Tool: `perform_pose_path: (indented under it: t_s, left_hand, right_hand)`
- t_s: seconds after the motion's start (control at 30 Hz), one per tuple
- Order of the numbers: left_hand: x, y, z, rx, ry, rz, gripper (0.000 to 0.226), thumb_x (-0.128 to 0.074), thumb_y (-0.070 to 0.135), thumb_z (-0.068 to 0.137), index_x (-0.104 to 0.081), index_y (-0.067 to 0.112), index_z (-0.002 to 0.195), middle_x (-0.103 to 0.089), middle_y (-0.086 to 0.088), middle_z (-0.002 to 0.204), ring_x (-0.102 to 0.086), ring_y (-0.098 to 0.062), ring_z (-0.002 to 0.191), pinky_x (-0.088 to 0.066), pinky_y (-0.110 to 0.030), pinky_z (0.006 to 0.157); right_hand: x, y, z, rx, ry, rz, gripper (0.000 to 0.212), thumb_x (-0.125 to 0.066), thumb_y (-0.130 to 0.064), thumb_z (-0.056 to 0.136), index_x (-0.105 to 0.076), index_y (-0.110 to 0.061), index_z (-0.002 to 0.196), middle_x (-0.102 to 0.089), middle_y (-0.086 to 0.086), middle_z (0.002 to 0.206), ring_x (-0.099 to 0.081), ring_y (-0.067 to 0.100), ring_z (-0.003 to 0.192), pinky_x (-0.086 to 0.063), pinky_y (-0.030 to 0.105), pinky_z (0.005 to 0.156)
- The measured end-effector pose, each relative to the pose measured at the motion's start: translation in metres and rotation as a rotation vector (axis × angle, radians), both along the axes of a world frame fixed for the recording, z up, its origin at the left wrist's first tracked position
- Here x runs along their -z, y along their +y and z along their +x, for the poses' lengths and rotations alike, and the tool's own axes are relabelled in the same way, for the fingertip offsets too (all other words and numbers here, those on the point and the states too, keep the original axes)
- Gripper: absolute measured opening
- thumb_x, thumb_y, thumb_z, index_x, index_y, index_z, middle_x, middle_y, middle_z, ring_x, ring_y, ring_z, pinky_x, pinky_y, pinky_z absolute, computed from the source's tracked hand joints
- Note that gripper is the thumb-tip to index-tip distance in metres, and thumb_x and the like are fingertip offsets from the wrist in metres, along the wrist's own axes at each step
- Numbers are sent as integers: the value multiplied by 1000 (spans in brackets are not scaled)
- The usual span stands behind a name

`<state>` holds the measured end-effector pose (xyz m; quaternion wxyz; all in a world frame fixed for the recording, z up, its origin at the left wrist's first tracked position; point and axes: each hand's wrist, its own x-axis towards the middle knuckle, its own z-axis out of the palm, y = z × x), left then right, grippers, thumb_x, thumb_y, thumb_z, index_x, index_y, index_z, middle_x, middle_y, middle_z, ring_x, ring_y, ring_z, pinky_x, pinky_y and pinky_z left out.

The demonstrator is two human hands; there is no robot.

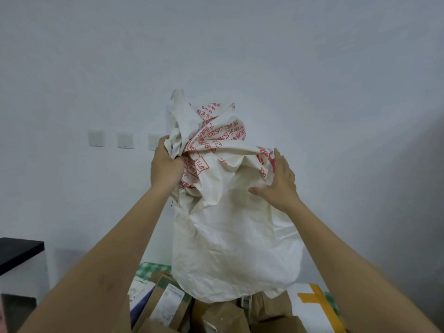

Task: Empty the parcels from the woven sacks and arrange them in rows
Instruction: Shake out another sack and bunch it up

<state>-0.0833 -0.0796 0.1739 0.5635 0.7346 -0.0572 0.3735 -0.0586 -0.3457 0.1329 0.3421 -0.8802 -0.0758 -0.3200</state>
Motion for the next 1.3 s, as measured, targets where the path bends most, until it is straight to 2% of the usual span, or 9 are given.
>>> perform_pose_path:
  t_s: [0.13,0.27,0.33,0.43,0.53,0.7,0.8,1.0,1.3]
  left_hand:
    - [-4,1,-7,48,-5,-19,31,-54,11,79,-51,27,105,-62,6,97,-60,-17,94,-50,-43,86]
    - [-9,0,-15,103,-65,-115,21,-58,19,84,-49,34,95,-62,11,96,-60,-8,92,-50,-35,84]
    - [-12,-2,-19,135,-116,-161,21,-61,22,88,-47,37,91,-61,12,96,-59,-1,90,-49,-28,81]
    - [-12,-2,-19,140,-165,-217,18,-62,26,89,-47,33,95,-60,8,99,-60,-2,89,-51,-26,79]
    - [-12,-1,-15,129,-168,-289,24,-62,28,89,-47,23,106,-61,4,103,-60,-4,90,-50,-25,75]
    - [-13,-12,-11,56,-139,-293,34,-63,32,86,-46,18,113,-50,-11,121,-60,-13,91,-53,-36,84]
    - [-19,-24,-17,73,-90,-264,37,-60,28,88,-43,15,119,-41,-12,125,-55,-11,88,-51,-38,88]
    - [-20,-40,-22,313,20,-216,66,-69,45,73,-36,27,127,-61,4,115,-64,-20,104,-51,-49,93]
    - [-37,-39,-29,201,-197,81,39,-57,57,86,-40,32,111,-53,18,80,-57,-8,86,-45,-25,82]
  right_hand:
    - [-7,4,14,-14,-9,8,110,-77,-47,70,-4,-35,152,-23,-4,157,-19,28,145,-24,50,116]
    - [-17,20,10,-227,-54,166,39,-63,-19,88,-52,-19,126,-60,-5,113,-56,22,111,-46,30,85]
    - [-20,31,2,-333,-95,220,26,-54,-11,93,-60,-18,118,-63,-10,105,-60,15,104,-47,26,81]
    - [-21,44,-10,-512,6,369,40,-55,-22,94,-51,-26,134,-58,-20,117,-53,-2,113,-44,18,93]
    - [-15,46,-22,-735,181,311,78,-70,-29,76,-32,-33,144,-47,-16,139,-45,3,128,-41,31,106]
    - [-13,69,-35,-621,214,116,129,-88,-53,53,-4,-34,150,-21,-22,146,-27,0,134,-28,25,109]
    - [-15,87,-28,-545,-3,260,112,-91,-57,48,-35,-30,141,-51,-10,135,-51,7,124,-45,32,102]
    - [-35,85,-17,-285,-41,516,31,-79,-14,67,-69,-18,96,-72,-5,90,-68,12,86,-57,37,81]
    - [-98,72,-5,-348,-153,667,24,-69,-2,71,-67,-9,94,-71,12,92,-68,26,84,-58,41,74]
